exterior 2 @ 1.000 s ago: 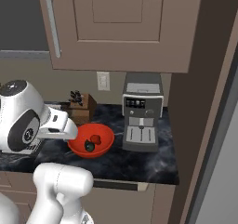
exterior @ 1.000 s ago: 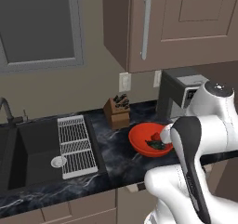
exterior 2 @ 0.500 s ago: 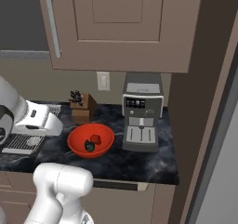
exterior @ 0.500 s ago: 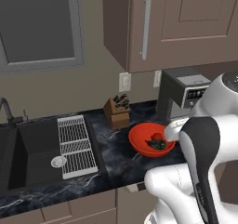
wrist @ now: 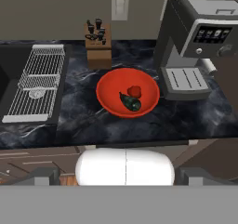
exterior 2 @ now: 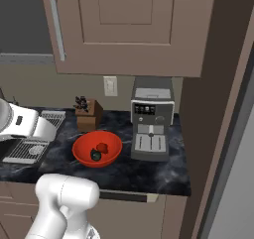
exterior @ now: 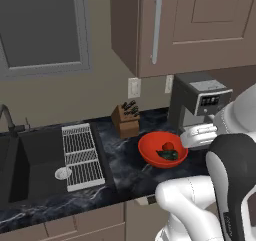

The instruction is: Take the bell pepper, eggplant, and eggplant from the freezer and place them in the bowl on the counter.

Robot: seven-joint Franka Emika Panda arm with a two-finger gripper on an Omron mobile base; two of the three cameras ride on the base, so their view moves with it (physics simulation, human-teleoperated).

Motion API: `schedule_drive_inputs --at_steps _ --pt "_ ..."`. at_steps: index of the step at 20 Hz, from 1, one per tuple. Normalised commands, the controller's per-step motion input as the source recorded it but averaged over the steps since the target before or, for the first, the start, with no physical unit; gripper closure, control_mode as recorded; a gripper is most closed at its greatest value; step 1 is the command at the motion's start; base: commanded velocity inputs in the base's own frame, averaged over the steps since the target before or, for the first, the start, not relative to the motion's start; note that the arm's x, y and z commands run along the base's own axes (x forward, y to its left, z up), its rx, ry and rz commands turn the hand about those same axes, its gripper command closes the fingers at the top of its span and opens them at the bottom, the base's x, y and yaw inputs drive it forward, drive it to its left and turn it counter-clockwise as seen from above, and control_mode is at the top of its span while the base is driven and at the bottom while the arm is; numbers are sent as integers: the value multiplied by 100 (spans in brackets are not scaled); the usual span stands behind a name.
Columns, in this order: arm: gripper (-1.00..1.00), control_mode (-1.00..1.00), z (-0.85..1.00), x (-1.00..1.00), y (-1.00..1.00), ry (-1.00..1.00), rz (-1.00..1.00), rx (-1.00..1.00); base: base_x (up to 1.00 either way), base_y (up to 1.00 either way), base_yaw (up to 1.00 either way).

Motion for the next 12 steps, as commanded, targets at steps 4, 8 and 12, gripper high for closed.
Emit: schedule_drive_inputs --at_steps 4,8,12 --pt "-100 100 0 0 0 0 0 0 -89 0 0" --pt "-100 100 0 0 0 0 0 0 -100 0 -1" --pt "-100 100 0 0 0 0 0 0 -100 -29 -8"
